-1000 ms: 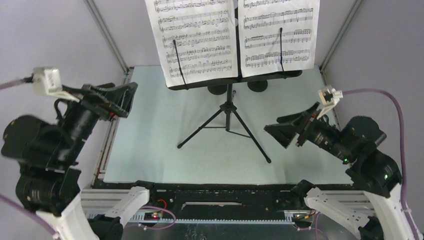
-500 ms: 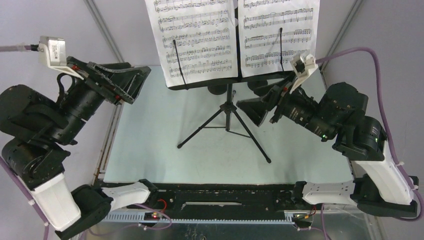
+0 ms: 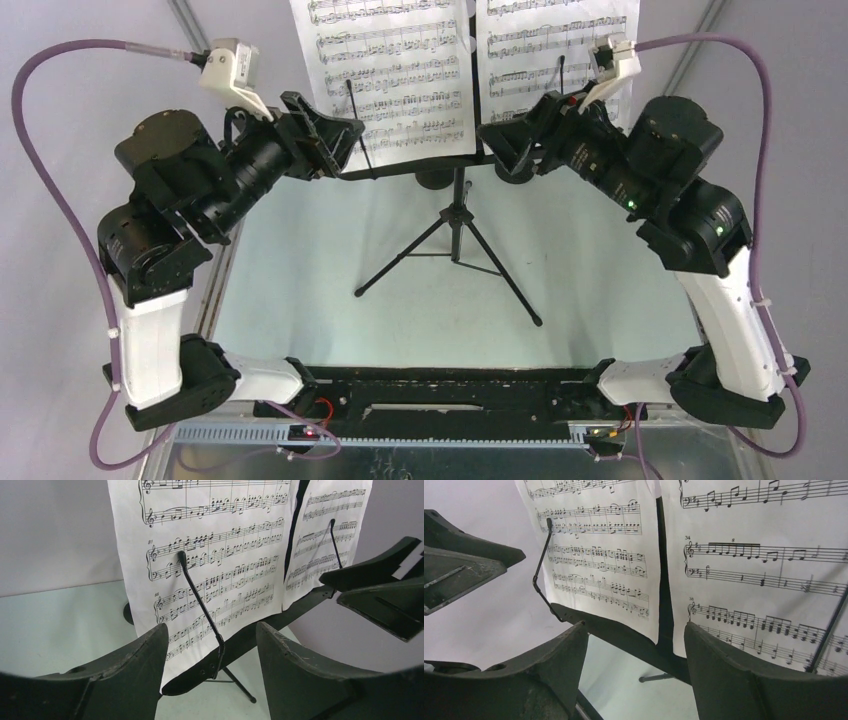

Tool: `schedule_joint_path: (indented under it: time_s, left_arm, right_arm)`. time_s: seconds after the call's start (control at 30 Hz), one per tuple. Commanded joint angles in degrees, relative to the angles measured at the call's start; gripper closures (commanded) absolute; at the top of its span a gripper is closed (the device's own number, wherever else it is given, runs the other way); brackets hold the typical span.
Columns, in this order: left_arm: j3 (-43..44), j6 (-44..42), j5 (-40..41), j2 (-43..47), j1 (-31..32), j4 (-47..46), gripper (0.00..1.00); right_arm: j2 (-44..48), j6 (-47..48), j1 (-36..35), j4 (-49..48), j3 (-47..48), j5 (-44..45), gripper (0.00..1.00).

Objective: Pack up the instrument practice props

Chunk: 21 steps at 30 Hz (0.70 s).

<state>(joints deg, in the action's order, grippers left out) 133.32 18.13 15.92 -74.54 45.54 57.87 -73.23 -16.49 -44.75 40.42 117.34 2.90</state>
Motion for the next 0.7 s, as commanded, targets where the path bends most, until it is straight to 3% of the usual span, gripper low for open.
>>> schedule_joint_path:
  time_s: [0.0,0.27,0.67]
  left_arm:
    - [-0.44,1.16,0.10,0.57,0.43,-1.45,0.31]
    - [-5.37,1.80,-1.11,1.82,0.37,-5.29,0.32]
    - [-9.96,1.73,-1.15,3.09,0.43,-8.38,0.32]
  right_arm:
    - [-1.33,-4.52,4.28,-3.38,1.56,-11.38,0.24]
    - [-4.92,-7.79,9.11,-5.70,2.57,-19.69,0.30]
    - [-8.63,-9.61,11.60,-7.68,4.26,-21.85,0.33]
